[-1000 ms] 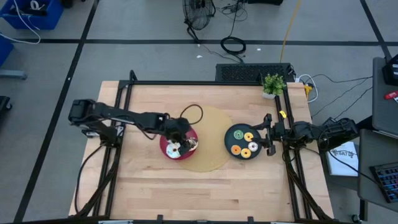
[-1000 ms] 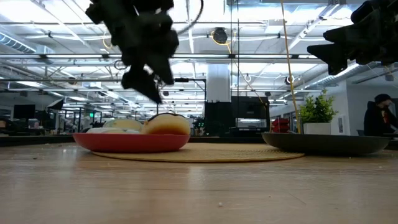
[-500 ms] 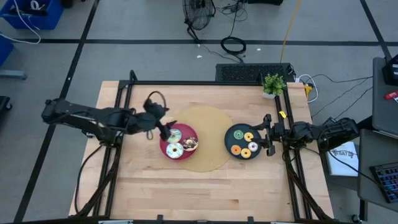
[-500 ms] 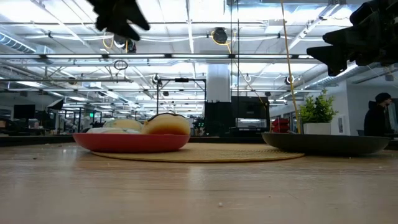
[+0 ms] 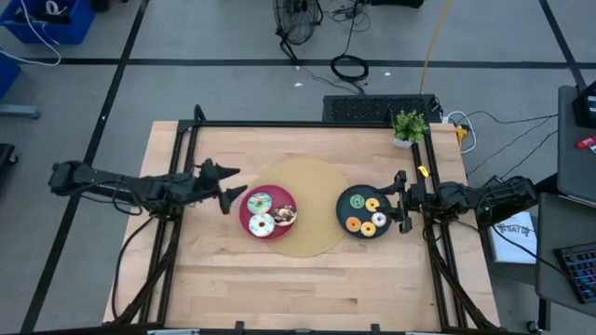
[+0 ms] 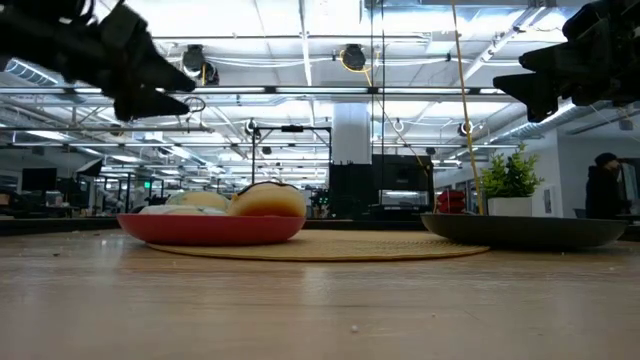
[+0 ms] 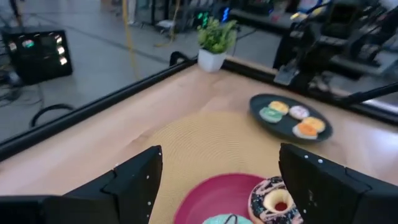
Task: Pick & Place donuts
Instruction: Return to Home Position
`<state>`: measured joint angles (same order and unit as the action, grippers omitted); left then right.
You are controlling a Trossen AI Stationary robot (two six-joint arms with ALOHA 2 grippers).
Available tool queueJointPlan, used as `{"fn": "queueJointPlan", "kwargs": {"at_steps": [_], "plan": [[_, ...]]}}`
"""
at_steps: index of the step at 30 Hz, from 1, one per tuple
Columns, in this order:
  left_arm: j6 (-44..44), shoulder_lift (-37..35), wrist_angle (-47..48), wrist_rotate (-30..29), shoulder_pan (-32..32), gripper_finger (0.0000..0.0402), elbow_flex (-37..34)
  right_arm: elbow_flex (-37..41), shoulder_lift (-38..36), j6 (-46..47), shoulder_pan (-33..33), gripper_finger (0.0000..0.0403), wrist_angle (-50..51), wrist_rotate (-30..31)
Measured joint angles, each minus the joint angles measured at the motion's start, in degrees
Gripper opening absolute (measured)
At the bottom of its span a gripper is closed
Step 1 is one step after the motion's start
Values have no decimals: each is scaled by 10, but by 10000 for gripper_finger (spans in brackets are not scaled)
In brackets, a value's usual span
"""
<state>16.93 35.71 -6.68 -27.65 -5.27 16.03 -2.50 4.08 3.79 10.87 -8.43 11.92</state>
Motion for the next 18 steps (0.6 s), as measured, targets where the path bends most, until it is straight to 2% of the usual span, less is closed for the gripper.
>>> {"fn": "queueJointPlan", "kwargs": {"at_steps": [4,8,12,18], "plan": [[-15,-76,-41,26,13,313,-65,0,0,0,0,226,0,0],[-22,-144,-41,29,19,311,-112,0,0,0,0,226,0,0],[-34,-198,-41,64,25,318,-149,0,0,0,0,226,0,0],[-43,-236,-1,80,27,325,-154,0,0,0,0,226,0,0]]}}
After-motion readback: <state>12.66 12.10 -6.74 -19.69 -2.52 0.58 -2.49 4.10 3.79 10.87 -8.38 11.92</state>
